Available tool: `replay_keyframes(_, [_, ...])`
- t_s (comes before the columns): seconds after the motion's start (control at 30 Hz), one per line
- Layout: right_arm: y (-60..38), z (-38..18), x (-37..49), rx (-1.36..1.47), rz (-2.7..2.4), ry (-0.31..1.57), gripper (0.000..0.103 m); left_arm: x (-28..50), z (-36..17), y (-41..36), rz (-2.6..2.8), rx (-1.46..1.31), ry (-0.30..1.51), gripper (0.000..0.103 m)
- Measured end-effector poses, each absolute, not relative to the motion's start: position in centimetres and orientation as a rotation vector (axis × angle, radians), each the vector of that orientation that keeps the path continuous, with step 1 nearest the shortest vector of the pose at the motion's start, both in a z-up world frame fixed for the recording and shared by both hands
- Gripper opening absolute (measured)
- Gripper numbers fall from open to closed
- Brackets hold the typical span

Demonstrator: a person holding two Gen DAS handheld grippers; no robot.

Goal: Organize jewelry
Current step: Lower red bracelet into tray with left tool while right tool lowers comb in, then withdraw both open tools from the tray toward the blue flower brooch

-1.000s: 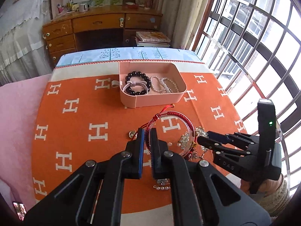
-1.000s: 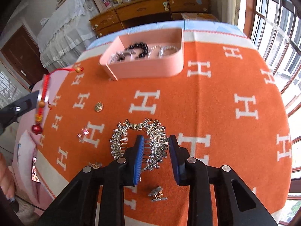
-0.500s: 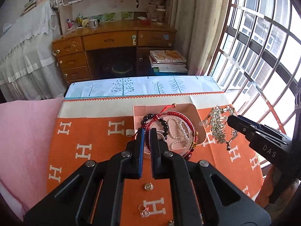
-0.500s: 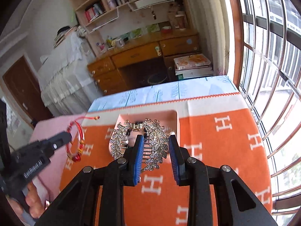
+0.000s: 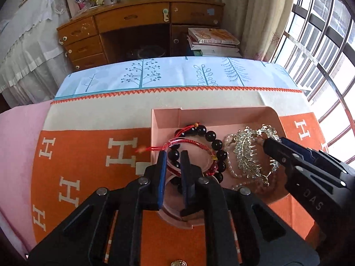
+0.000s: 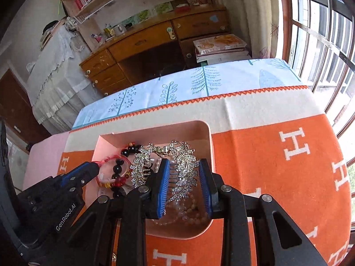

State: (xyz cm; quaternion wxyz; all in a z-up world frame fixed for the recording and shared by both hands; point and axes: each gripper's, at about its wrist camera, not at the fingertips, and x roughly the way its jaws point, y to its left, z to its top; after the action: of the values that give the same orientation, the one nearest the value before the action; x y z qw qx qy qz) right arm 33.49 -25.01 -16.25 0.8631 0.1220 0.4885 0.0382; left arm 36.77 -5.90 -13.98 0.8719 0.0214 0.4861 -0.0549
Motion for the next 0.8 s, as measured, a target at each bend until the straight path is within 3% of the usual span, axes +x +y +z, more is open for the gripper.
replay_keyframes(0.13, [-24.2,-16.3,33.1,0.215,0.084,0.981,0.045,36.0,-13.9,-6.0,-0.17,0.05,0.989,0.052])
replay_keyframes(0.17, [-24.2,-16.3,32.9,0.225,0.087,0.974,0.046,35.7,-13.7,-6.0,-0.169,0.055,0.977,0.054])
replay_keyframes(0.8, [-25.3,-8.4,20.6,0.255,0.149,0.843,0.047,24.5,-7.4,-5.3,-0.22,0.042,0.883,0.055])
